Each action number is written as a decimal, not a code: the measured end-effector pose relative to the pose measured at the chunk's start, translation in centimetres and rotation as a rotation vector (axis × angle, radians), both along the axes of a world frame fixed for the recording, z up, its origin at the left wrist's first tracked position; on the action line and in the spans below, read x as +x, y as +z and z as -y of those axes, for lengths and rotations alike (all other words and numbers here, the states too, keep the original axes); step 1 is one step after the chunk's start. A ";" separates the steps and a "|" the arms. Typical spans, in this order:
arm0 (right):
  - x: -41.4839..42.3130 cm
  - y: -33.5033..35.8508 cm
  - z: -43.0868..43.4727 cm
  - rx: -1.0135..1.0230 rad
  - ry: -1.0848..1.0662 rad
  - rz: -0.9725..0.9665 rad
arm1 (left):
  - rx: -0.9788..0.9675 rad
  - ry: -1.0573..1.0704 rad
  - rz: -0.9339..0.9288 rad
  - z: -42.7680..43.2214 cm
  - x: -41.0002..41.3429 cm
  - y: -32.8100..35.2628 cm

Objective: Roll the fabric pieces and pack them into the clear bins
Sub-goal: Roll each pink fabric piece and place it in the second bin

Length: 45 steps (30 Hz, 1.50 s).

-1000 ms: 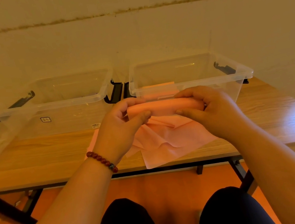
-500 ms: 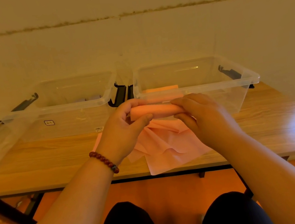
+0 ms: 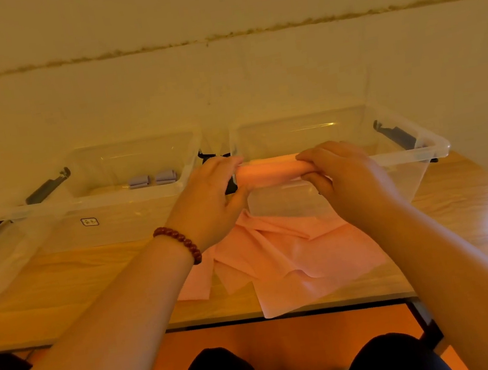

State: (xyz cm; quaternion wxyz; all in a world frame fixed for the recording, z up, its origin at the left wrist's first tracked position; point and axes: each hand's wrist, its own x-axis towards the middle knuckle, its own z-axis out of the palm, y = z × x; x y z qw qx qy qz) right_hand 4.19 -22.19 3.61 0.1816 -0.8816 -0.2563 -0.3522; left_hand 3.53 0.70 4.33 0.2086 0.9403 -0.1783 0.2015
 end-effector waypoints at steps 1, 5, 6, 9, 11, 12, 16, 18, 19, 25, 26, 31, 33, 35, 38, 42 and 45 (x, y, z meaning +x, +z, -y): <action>0.5 0.1 0.0 0.002 -0.003 -0.011 | 0.041 0.008 -0.001 0.0 0.5 0.2; 1.8 0.7 -0.2 0.001 -0.001 -0.038 | 0.110 0.012 -0.028 -0.1 2.4 1.0; 2.1 0.9 -0.2 0.006 -0.006 -0.044 | 0.111 0.016 -0.041 -0.2 3.0 1.1; 3.2 1.8 -0.1 0.024 -0.048 -0.112 | 0.107 0.045 -0.072 -0.3 4.4 1.5; 4.2 2.4 0.0 0.000 -0.071 -0.175 | 0.117 0.058 -0.097 -0.4 5.2 1.8; 4.7 2.7 0.0 -0.017 -0.082 -0.209 | 0.114 0.062 -0.112 -0.4 5.6 2.0; 6.5 3.6 -0.3 -0.079 -0.110 -0.308 | 0.120 0.063 -0.141 -0.3 7.2 2.6; 7.3 3.8 -0.5 -0.093 -0.121 -0.337 | 0.128 0.065 -0.154 -0.3 8.0 3.0; 7.6 3.9 -0.6 -0.091 -0.124 -0.348 | 0.132 0.067 -0.159 -0.3 8.3 3.2; 9.5 4.9 -1.2 -0.074 -0.090 -0.446 | 0.139 0.043 -0.240 -0.4 10.6 2.9; 9.9 5.0 -1.2 -0.077 -0.085 -0.458 | 0.149 0.041 -0.253 -0.4 11.1 2.9; 12.3 4.9 -1.2 -0.072 -0.077 -0.544 | 0.178 0.037 -0.295 -0.7 13.3 3.2; 13.0 4.7 -1.1 -0.079 -0.085 -0.560 | 0.176 0.030 -0.320 -0.5 14.0 3.3; 13.5 4.5 -0.9 -0.112 -0.109 -0.584 | 0.165 0.012 -0.345 -0.4 14.7 3.3; 14.3 4.4 -0.8 -0.158 -0.138 -0.628 | 0.137 -0.014 -0.373 0.0 15.4 3.3; 15.3 4.6 -0.6 -0.222 -0.160 -0.686 | 0.168 -0.028 -0.377 0.4 15.9 3.3; 16.2 4.4 -0.4 -0.272 -0.166 -0.744 | 0.178 -0.031 -0.384 0.4 16.2 3.3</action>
